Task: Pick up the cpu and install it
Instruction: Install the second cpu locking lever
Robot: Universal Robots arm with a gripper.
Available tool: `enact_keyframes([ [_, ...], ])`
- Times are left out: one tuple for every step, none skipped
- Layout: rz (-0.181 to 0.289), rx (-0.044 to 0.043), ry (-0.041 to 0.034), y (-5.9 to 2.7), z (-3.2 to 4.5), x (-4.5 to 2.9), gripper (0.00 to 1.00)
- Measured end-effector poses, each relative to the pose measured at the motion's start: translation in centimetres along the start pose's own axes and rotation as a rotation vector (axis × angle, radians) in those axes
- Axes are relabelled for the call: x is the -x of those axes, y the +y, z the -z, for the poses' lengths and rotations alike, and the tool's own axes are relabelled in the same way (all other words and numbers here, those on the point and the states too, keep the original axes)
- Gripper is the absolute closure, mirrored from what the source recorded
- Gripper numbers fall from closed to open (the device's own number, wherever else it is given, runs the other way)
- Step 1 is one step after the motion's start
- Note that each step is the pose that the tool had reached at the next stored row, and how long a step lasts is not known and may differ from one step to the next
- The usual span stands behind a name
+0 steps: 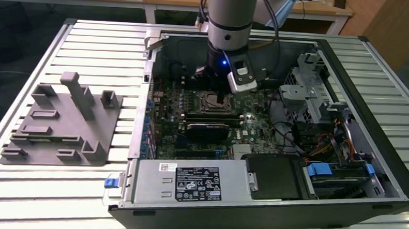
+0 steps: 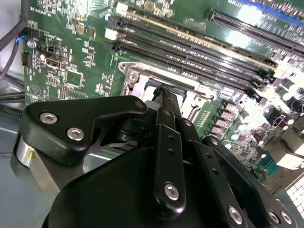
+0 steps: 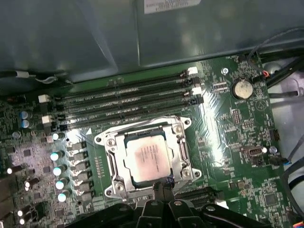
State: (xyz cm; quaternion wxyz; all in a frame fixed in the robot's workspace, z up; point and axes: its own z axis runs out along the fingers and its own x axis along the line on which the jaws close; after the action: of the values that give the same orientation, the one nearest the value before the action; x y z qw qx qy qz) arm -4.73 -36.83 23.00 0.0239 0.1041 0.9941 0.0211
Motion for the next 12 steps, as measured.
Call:
enact_keyframes([
  [0.0, 0.0, 0.0, -0.11, 0.0, 0.02, 0.89],
  [0.0, -0.0002, 0.0, -0.22, 0.01, 0.04, 0.89],
  [0.0, -0.0001, 0.0, -0.32, 0.02, 0.07, 0.89],
  [0.0, 0.0, 0.0, -0.42, 0.02, 0.09, 0.89],
  [0.0, 0.0, -0.0001, -0.55, 0.02, 0.12, 0.89],
  [0.0, 0.0, 0.0, -0.67, 0.02, 0.14, 0.89],
  [0.0, 0.0, 0.0, -0.8, 0.03, 0.17, 0.89],
  [0.0, -0.0001, 0.0, -0.93, 0.03, 0.2, 0.89],
  [0.0, 0.0, 0.0, -1.04, 0.03, 0.22, 0.89],
  [0.002, 0.0, 0.0001, -1.15, 0.03, 0.24, 0.89],
  [0.005, 0.0001, 0.0001, -1.22, 0.02, 0.25, 0.89],
  [0.009, 0.0003, 0.0004, -1.29, 0.01, 0.24, 0.89],
])
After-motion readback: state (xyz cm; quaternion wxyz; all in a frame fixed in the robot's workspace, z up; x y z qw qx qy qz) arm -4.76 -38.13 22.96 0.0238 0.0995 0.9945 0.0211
